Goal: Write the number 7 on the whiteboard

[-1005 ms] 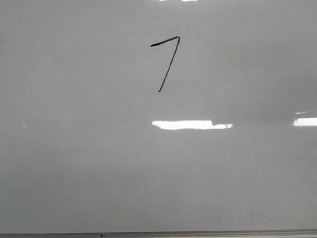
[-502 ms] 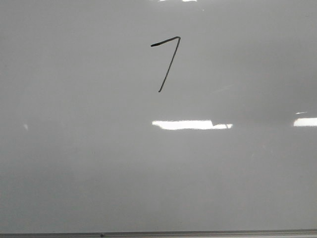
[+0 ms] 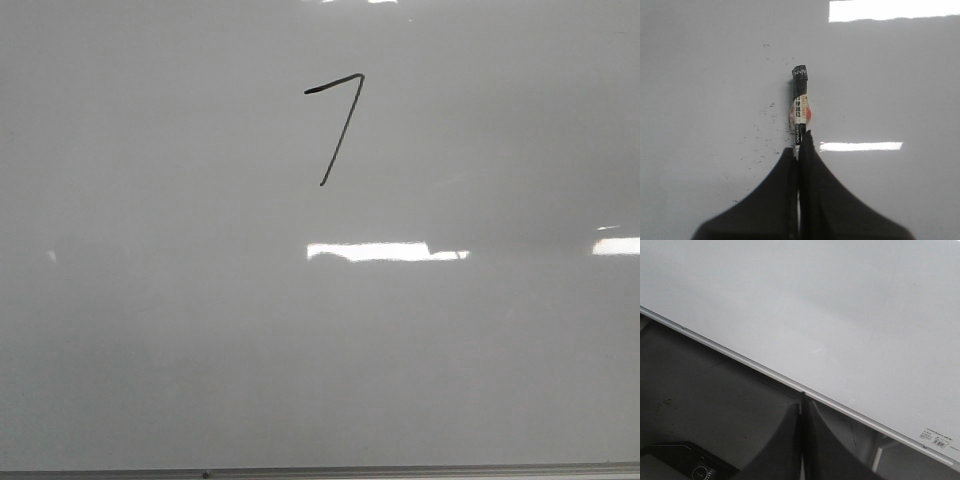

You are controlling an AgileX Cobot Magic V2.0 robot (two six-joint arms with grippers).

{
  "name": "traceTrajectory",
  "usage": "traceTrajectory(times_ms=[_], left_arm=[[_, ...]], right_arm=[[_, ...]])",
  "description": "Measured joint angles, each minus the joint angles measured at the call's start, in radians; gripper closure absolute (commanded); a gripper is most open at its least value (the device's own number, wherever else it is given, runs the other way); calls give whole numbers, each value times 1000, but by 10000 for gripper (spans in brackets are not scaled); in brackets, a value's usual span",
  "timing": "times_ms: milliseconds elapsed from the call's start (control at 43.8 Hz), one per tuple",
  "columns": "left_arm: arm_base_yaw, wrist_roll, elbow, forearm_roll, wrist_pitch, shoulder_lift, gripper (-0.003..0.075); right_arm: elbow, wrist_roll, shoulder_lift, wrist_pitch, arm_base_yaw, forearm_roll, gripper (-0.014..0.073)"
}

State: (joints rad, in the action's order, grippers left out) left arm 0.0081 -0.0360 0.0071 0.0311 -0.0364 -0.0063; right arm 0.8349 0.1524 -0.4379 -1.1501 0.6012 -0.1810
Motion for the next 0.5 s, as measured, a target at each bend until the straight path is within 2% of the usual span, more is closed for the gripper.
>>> traceTrajectory(times_ms=[206,320,502], left_arm=[[0,0,0,0,0,0,741],[0,0,0,0,0,0,741],[0,0,0,0,0,0,741]], right_arm=[[-8,0,14,0,-5,0,712],[-46,0,57,14,-54,0,711],[-191,0,191,270,-229,94,710]])
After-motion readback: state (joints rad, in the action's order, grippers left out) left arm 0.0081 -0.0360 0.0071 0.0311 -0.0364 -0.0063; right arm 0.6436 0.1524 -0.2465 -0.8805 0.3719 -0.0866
